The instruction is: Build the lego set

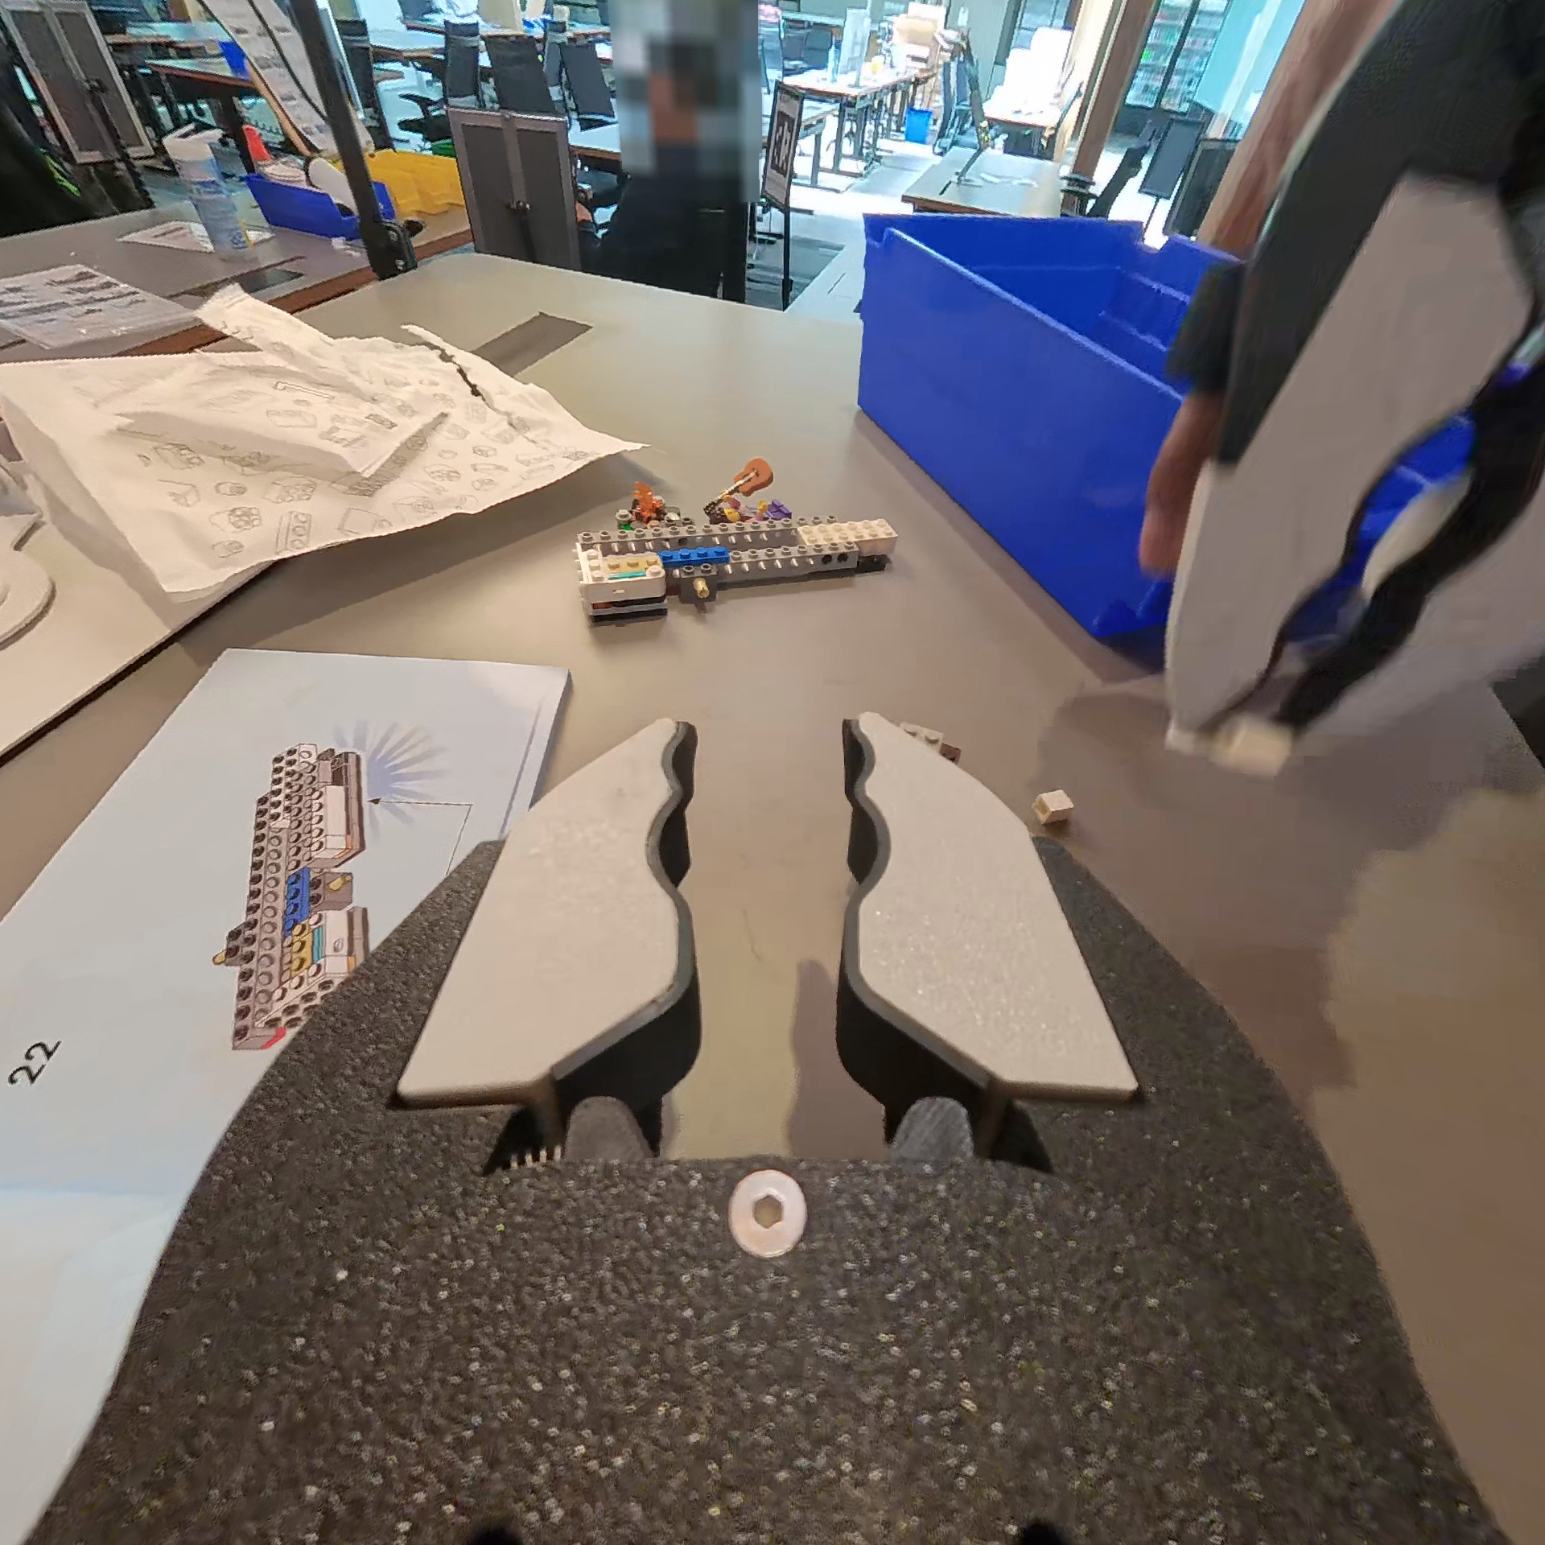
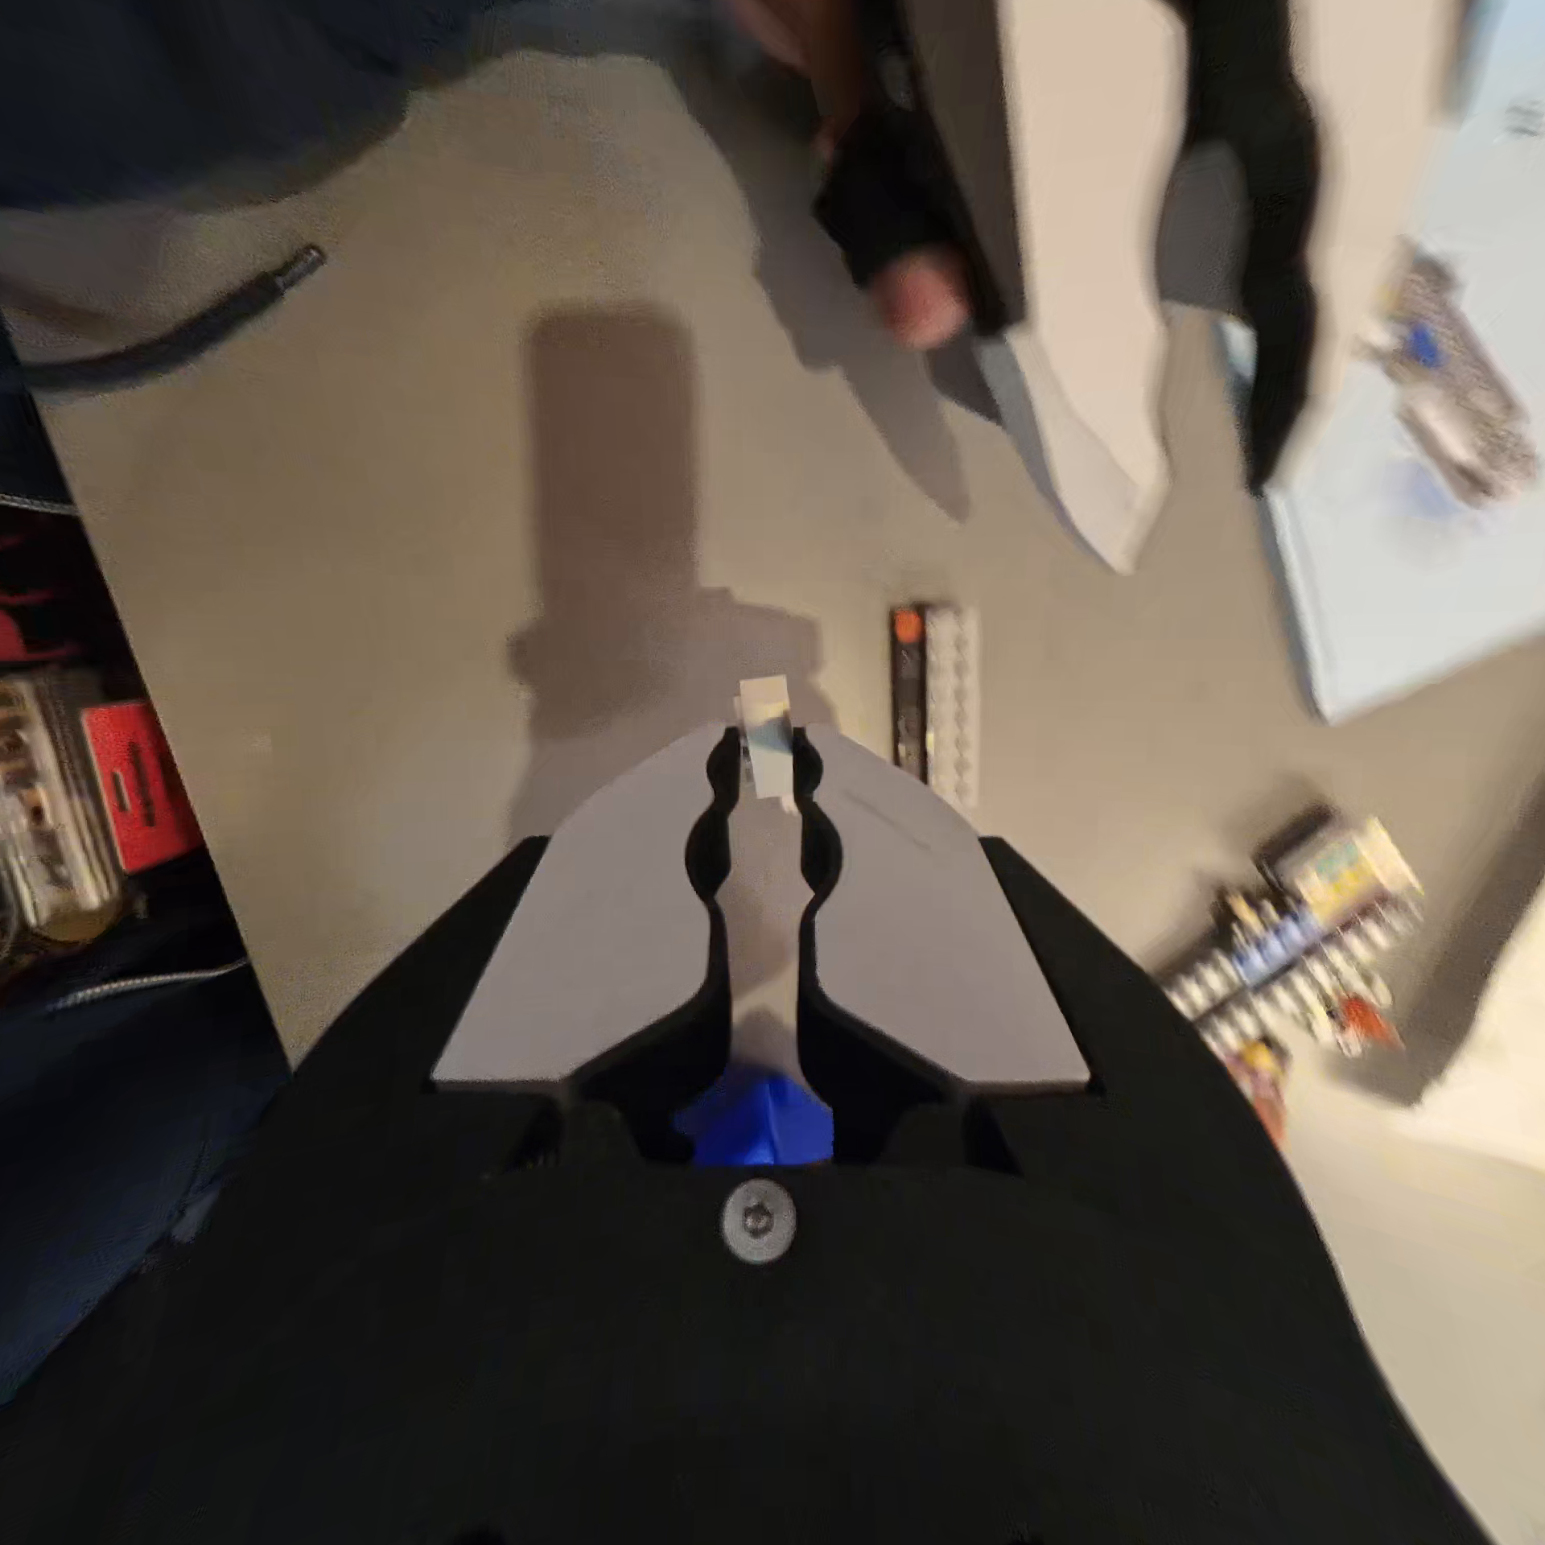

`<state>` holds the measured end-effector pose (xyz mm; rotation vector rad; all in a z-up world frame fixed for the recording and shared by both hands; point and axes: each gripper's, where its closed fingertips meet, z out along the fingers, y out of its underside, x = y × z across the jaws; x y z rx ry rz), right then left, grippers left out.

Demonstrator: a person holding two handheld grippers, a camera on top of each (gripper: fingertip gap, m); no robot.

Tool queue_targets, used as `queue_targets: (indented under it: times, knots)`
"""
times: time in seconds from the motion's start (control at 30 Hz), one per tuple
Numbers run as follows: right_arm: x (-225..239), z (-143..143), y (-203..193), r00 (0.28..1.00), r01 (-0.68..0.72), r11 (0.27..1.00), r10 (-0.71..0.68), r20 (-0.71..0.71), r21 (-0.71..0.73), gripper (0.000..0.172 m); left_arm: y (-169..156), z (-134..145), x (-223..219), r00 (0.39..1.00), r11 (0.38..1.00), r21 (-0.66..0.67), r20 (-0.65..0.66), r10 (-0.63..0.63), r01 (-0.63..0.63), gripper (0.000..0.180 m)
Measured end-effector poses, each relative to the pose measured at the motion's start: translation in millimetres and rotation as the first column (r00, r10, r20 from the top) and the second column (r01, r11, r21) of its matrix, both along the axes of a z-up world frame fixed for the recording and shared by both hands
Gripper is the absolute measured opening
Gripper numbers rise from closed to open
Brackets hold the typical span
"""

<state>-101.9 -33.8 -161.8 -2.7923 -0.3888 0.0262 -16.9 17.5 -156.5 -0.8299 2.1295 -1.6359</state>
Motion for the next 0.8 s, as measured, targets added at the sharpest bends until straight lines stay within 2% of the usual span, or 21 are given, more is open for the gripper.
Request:
queue_targets:
  times: [0.13, 0.23, 0.37, 0.47, 0.57, 0.7, 0.8]
  knots:
    - [-0.9, -51.8, 25.7, 0.998, -0.049, 0.992, 0.053, 0.035, -0.12, 0.012, 12.3, 8.0, 1.8, 0.999, 0.998, -0.054, 0.025, 0.034, -0.033, 0.034]
    - [-4.5, -67.4, 30.4, 0.998, -0.052, 0.99, 0.057, 0.029, -0.129, 0.012, 20.5, 10.8, 3.2, 0.998, 0.996, -0.074, 0.032, 0.061, -0.059, 0.033]
    - [-2.7, -64.6, 33.7, 1.0, 0.012, 0.999, -0.011, 0.019, -0.043, 0.017, 20.6, 7.7, 3.7, 0.998, 0.997, -0.049, 0.026, 0.063, -0.061, 0.033]
    - [-1.6, -40.3, 22.8, 0.988, 0.153, 0.98, -0.155, 0.011, 0.125, 0.022, 20.2, 7.0, 4.1, 0.998, 0.997, -0.044, 0.024, 0.062, -0.061, 0.033]
    - [-23.1, -27.5, -22.2, 0.948, 0.319, 0.923, -0.31, -0.074, 0.217, 0.017, 21.0, 8.0, 3.2, 0.998, 0.997, -0.047, 0.029, 0.062, -0.061, 0.032]
    - [-40.1, -56.3, -117.8, 0.882, 0.472, 0.88, -0.471, -0.03, 0.059, 0.016, 8.0, -3.9, -5.0, 1.0, 0.999, 0.049, 0.01, -0.01, 0.009, 0.033]
    - [-39.7, -70.1, -167.6, 0.821, 0.57, 0.821, -0.57, 0.008, -0.034, 0.016, -9.8, -15.2, -9.7, 0.997, 0.99, 0.123, -0.021, -0.071, 0.073, 0.034]
